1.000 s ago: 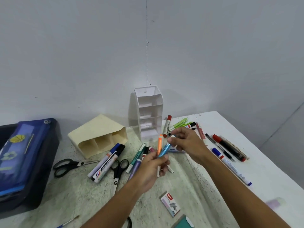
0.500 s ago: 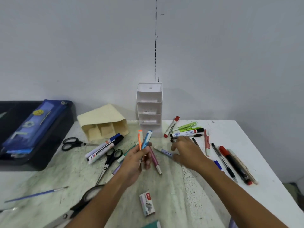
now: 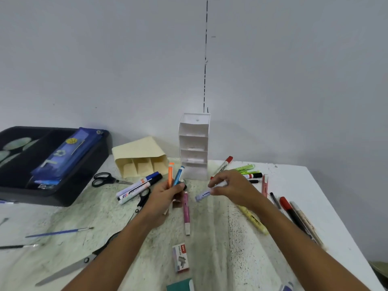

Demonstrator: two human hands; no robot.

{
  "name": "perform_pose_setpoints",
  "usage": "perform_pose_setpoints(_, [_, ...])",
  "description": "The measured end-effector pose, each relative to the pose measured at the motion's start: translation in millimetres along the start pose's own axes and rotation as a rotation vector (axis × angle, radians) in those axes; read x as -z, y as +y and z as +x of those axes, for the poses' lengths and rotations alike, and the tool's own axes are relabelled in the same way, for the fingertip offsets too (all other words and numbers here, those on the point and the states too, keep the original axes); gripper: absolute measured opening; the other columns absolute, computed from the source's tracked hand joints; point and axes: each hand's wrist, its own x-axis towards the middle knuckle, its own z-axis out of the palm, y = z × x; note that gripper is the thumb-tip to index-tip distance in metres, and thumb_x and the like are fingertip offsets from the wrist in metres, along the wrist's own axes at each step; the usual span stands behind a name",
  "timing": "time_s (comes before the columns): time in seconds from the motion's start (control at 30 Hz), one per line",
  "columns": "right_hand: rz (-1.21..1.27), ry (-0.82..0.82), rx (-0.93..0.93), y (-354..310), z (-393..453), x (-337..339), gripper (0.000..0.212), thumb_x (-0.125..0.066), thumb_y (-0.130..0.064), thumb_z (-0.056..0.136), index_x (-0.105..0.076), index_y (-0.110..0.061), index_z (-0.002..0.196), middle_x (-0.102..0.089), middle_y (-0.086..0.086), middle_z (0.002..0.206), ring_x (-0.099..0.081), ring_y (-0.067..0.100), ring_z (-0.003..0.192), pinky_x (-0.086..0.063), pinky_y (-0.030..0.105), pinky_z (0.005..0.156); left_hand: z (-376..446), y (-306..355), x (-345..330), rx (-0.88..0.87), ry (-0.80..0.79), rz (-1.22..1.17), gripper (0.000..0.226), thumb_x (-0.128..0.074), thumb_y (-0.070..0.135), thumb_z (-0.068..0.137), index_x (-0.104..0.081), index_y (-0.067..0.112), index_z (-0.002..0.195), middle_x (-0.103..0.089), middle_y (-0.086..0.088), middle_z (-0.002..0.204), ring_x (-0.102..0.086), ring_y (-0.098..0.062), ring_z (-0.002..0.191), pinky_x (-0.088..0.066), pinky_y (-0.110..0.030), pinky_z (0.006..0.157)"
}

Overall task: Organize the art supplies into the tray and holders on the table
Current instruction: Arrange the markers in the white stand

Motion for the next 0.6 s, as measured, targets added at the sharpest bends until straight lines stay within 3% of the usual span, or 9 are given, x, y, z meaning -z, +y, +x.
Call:
perform_pose_setpoints(0.1, [0.327,-0.033,-0.035,-10,-3,5,0.020,-0.077,-0.002,0.078,-0.069,-0.009,0.094,-0.064,0.008,0.085,-0.050,0.001,0.054,-0.041,0.016,0.052,1,9,-3,0.068,-0.098,-0.067,0.008,-0.058,0.005,0.091,-0.059,0.002,0.098,-0.067,-0.015,0.083,-0.066,-0.022,0.069,-0.056,-0.035,0.062])
perform_pose_setpoints(0.23, [0.544,0.013,-0.094,-16,2,-6,0.027,-0.074,0.008,0.076,-0.059,-0.001,0.096,-0.060,0.015,0.075,-0.052,0.010,0.052,-0.039,0.020,0.048,-3,10,-11,0.274,-0.302,-0.245,0.038,-0.060,0.015,0.088,-0.050,0.007,0.124,-0.067,-0.023,0.115,-0.067,-0.043,0.100,-0.057,-0.055,0.081])
perform_pose_setpoints(0.3, [0.540,0.053,-0.091,-18,7,-11,0.024,-0.072,0.008,0.078,-0.062,-0.002,0.098,-0.061,0.014,0.072,-0.052,0.011,0.054,-0.039,0.021,0.050,-7,7,-15,0.314,-0.419,-0.230,0.043,-0.058,0.024,0.089,-0.051,0.009,0.129,-0.067,-0.021,0.118,-0.070,-0.039,0.093,-0.059,-0.048,0.074])
perform_pose_setpoints(0.37, [0.512,0.072,-0.086,-20,12,-16,0.027,-0.072,0.005,0.080,-0.065,-0.006,0.104,-0.063,0.010,0.073,-0.053,0.010,0.056,-0.041,0.023,0.053,-8,5,-17,0.316,-0.453,-0.249,0.039,-0.058,0.029,0.092,-0.054,0.009,0.126,-0.070,-0.016,0.109,-0.069,-0.028,0.073,-0.057,-0.035,0.061])
perform_pose_setpoints(0.5, [0.453,0.078,-0.080,-26,21,-25,0.033,-0.070,-0.003,0.085,-0.063,-0.013,0.116,-0.066,0.012,0.094,-0.061,0.006,0.065,-0.050,0.022,0.059,-6,3,-4,0.259,-0.419,-0.330,0.031,-0.065,0.020,0.085,-0.055,0.008,0.112,-0.063,-0.007,0.079,-0.053,-0.014,0.053,-0.047,-0.025,0.048])
perform_pose_setpoints(0.6, [0.440,0.112,-0.113,-23,26,-34,0.016,-0.062,-0.005,0.092,-0.063,-0.008,0.108,-0.065,0.006,0.092,-0.064,0.012,0.069,-0.049,0.022,0.055,-2,2,15,0.249,-0.337,-0.428,0.027,-0.065,0.014,0.081,-0.058,0.006,0.106,-0.061,-0.007,0.076,-0.055,-0.013,0.053,-0.048,-0.025,0.046])
